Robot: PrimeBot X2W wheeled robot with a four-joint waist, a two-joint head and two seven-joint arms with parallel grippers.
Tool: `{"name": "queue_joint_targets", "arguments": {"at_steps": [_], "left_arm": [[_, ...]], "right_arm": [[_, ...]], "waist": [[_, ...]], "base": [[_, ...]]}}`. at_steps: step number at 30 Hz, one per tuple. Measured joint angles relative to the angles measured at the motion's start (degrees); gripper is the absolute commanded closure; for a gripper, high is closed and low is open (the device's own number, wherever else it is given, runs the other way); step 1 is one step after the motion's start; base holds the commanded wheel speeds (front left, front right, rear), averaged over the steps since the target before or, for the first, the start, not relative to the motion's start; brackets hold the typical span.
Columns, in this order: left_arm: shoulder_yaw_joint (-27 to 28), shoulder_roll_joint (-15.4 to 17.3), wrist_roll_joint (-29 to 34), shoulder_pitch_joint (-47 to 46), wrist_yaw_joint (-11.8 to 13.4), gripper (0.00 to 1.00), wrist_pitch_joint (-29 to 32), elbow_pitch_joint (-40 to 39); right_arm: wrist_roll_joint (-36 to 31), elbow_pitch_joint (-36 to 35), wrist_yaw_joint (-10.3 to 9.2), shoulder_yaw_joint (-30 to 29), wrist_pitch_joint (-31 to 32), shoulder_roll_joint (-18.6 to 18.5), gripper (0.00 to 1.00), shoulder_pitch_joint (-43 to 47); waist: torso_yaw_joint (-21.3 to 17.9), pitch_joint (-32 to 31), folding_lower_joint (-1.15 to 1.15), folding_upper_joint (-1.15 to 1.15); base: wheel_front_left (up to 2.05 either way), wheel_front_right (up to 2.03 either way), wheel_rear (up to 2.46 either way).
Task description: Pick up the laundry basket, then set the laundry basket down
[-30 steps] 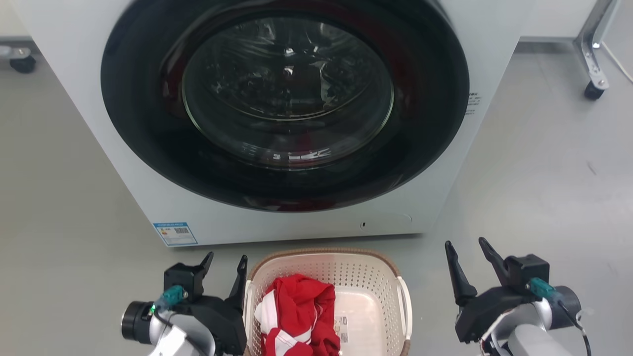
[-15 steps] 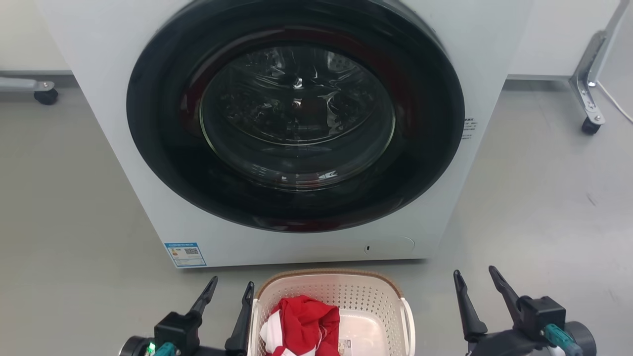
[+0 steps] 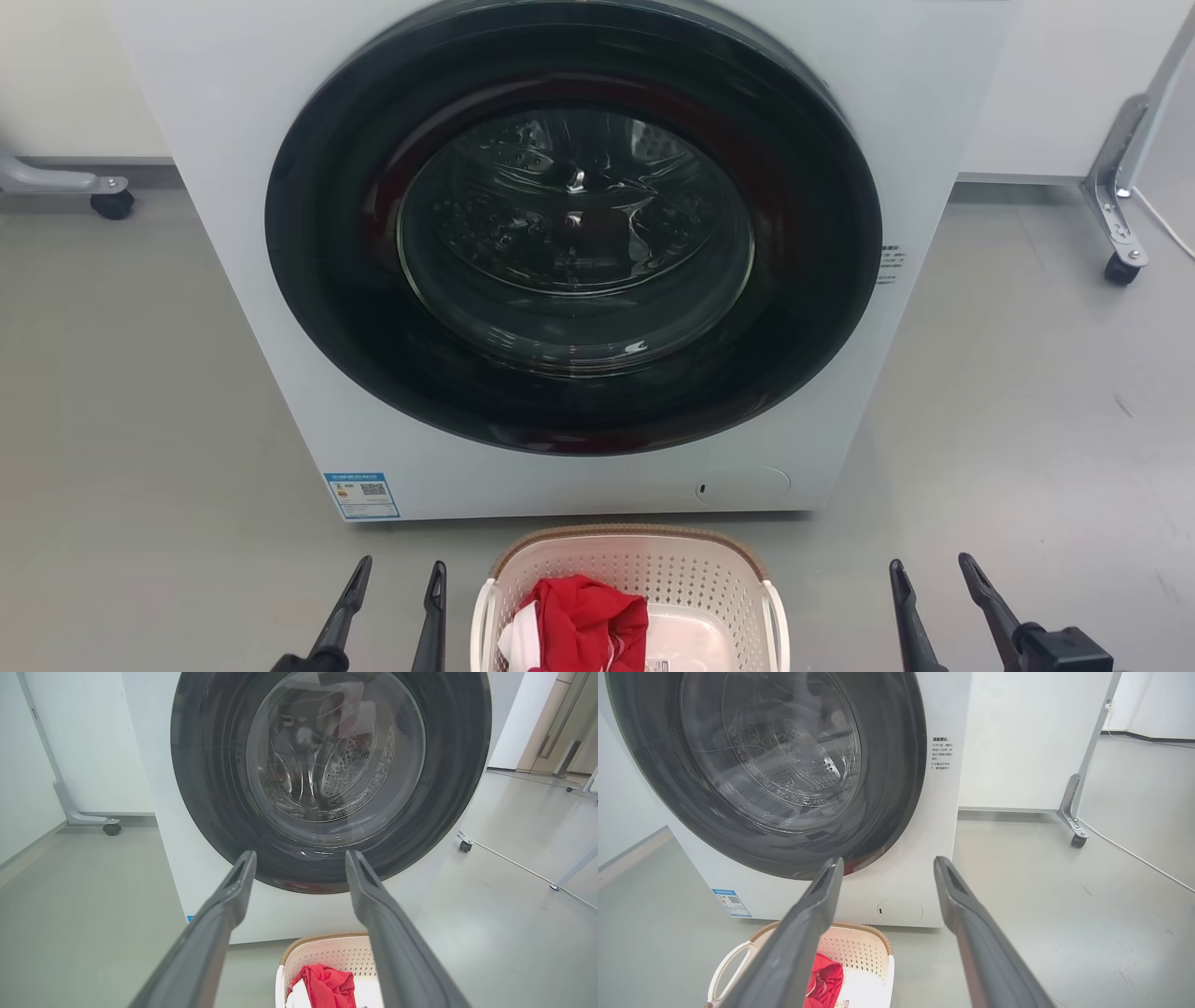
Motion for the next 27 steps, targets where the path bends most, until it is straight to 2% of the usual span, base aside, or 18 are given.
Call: {"name": "queue_joint_targets", "arguments": {"at_steps": [11, 27], "left_arm": [[4.1, -1.9, 4.5, 4.3, 0.0, 0.0, 0.0, -3.4], [5.9, -3.6, 6.2, 5.7, 0.0, 0.0, 3.2, -5.9]], "right_arm": [[-3.1, -3.4, 0.0, -4.6, 0.0, 1.7, 0.0, 3.9], [-6.4, -6.6, 0.0, -7.8, 0.0, 4.1, 0.0, 5.8]], "waist": [[-0.3, 0.1, 0.0, 0.0], [-0.6, 0.3, 0.0, 0.0]], "base": [[0.0, 0.0, 0.0], [0.0, 0.0, 0.0]]}}
